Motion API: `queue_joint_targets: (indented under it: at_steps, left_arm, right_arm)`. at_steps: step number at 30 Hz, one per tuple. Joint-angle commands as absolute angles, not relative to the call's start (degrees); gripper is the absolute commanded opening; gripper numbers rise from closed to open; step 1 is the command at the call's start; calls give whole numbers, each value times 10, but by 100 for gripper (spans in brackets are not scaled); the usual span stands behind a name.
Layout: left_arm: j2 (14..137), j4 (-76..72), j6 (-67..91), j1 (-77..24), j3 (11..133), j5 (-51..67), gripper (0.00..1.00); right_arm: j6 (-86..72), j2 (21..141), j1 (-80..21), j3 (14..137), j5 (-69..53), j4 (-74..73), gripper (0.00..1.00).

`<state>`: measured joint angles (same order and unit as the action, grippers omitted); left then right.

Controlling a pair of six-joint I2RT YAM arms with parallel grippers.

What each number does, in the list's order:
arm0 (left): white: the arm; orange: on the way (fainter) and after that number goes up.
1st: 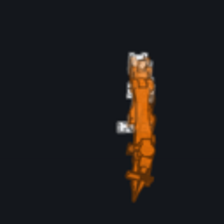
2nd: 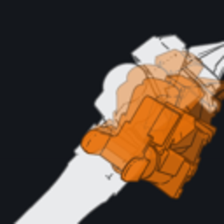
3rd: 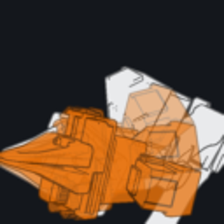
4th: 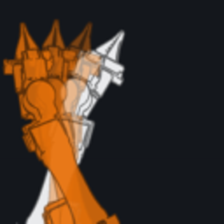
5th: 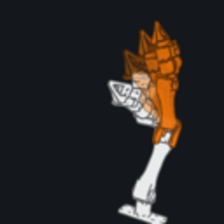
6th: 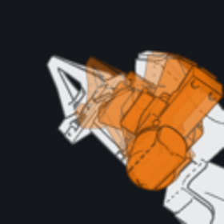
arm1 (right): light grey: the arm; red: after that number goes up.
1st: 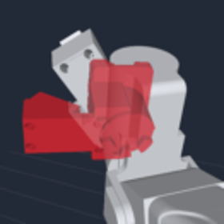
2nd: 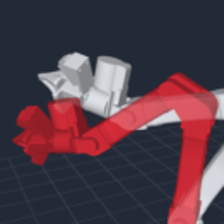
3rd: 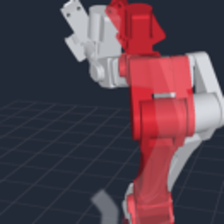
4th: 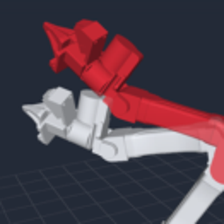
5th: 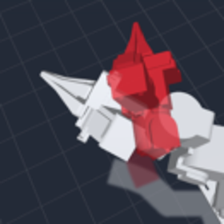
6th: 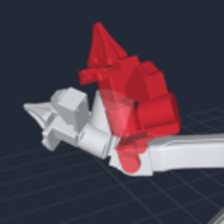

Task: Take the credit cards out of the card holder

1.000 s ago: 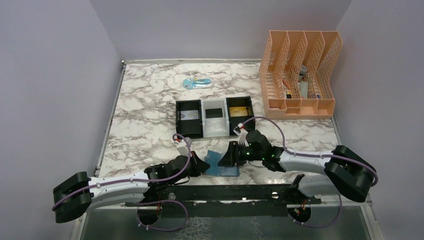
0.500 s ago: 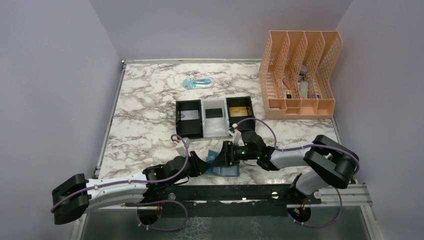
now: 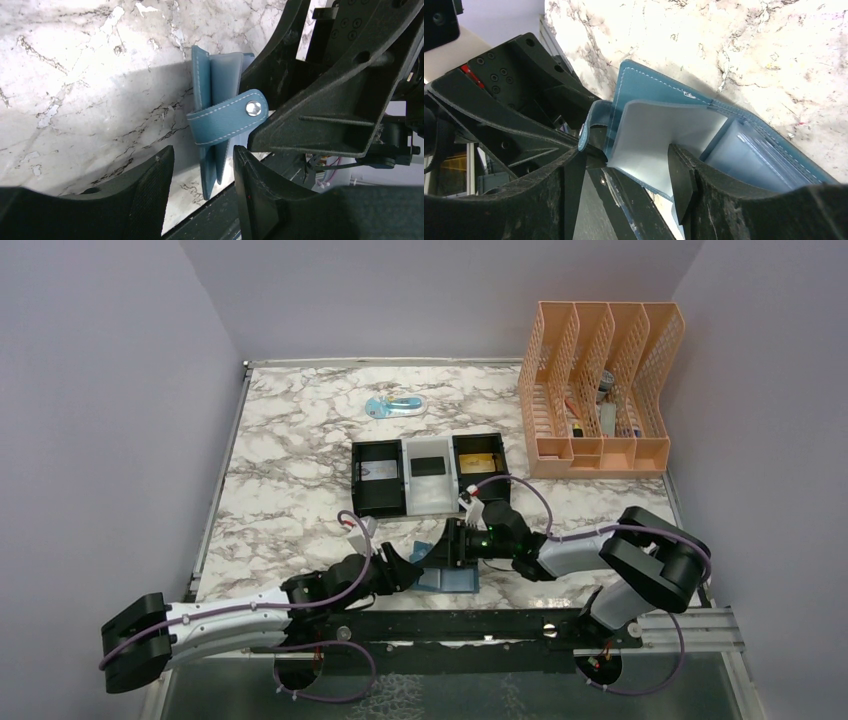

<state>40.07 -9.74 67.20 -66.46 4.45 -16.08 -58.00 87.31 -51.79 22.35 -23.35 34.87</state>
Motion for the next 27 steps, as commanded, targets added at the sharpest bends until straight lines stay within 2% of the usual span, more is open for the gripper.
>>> queue_joint_targets:
  at_steps: [1, 6, 11, 18, 23, 27]
  left_arm:
    - [379, -110, 680, -666, 24, -157, 51]
    - [374, -118, 665, -667, 19, -155, 57]
    - [409, -138, 645, -666, 30, -136, 54]
    - [466, -145, 644, -667, 41, -147, 39]
    - [475, -148, 640, -667, 45, -153, 21]
    - [468, -149, 649, -667, 40, -156, 10]
  right_arm:
    - [-589, 895, -521, 239, -226, 391, 62]
    - [-598, 905, -521, 242, -216, 387, 63]
    - [-599, 905, -521, 242, -221, 392, 63]
    - [-598, 876, -521, 233, -203, 365, 63]
    - [-576, 832, -521, 240, -199, 311, 62]
    - [-577, 734, -521, 239, -68, 145, 63]
